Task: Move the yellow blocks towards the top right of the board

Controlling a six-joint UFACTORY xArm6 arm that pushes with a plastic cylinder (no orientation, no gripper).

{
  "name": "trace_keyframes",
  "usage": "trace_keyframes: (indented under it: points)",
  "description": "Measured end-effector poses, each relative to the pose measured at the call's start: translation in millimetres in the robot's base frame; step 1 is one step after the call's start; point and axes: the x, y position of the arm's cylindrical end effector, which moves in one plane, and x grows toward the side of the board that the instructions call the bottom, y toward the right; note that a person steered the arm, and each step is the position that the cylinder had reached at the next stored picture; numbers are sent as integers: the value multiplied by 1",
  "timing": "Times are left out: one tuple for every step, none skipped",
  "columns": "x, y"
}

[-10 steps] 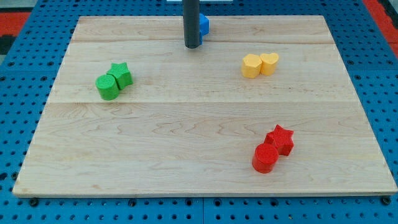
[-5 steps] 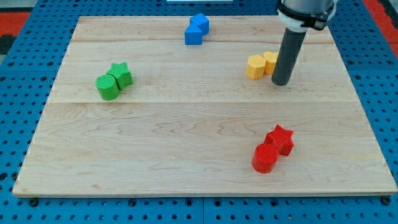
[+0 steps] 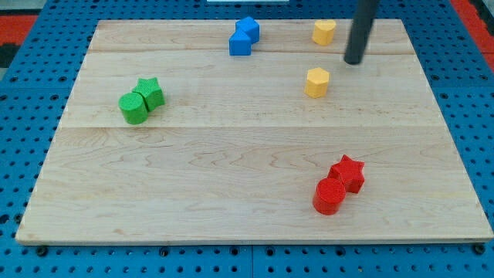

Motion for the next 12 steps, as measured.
trace_keyframes:
  points:
    - [43,-41]
    - [60,-63]
    - [82,-97]
    - [62,-81]
    - [18,-76]
    - [-11,-63]
    - [57,-76]
    - [25,-125]
    - [-34,-100]
    - [-15,-86]
    - [-29,-95]
    - [-43,-78]
